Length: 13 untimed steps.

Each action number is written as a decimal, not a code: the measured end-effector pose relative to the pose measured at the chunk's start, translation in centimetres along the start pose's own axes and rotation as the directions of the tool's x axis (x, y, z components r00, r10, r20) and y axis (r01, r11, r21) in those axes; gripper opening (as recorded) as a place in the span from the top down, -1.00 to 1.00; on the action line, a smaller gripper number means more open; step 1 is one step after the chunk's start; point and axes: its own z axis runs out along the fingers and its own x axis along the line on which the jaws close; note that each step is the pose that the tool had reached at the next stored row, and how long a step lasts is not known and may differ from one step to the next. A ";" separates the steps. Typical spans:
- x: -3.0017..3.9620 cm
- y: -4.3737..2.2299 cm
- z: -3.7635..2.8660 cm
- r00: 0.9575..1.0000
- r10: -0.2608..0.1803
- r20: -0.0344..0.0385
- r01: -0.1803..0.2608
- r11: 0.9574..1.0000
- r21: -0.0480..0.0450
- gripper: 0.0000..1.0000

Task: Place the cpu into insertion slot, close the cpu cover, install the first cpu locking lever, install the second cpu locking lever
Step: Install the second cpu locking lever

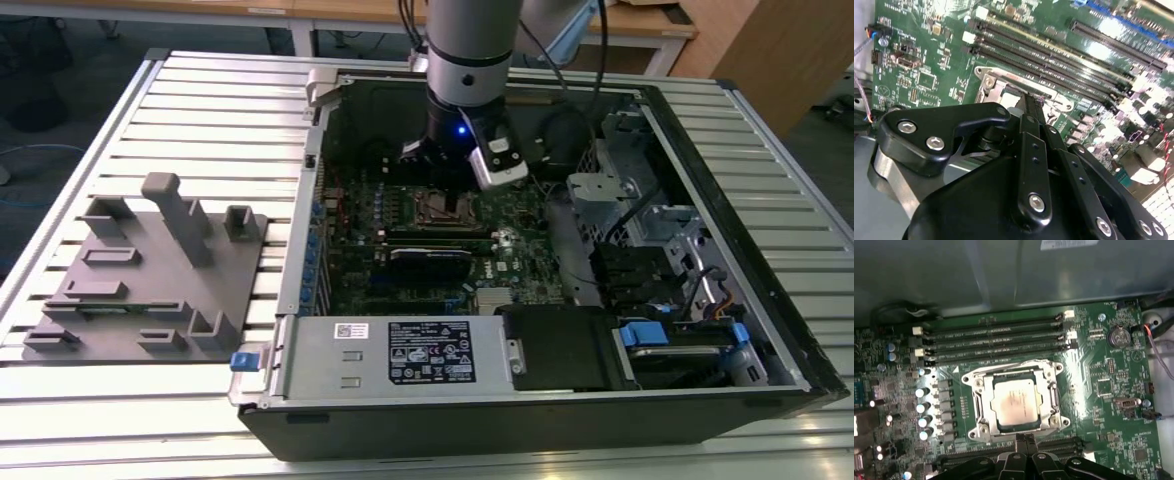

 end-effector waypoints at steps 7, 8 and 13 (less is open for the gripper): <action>0.05 -0.79 0.16 1.000 0.000 0.000 0.000 1.000 0.000 0.80; 0.16 -0.89 0.19 1.000 0.000 0.000 0.000 1.000 0.000 0.80; 1.06 -1.14 0.44 1.000 0.000 0.000 0.000 1.000 0.000 0.80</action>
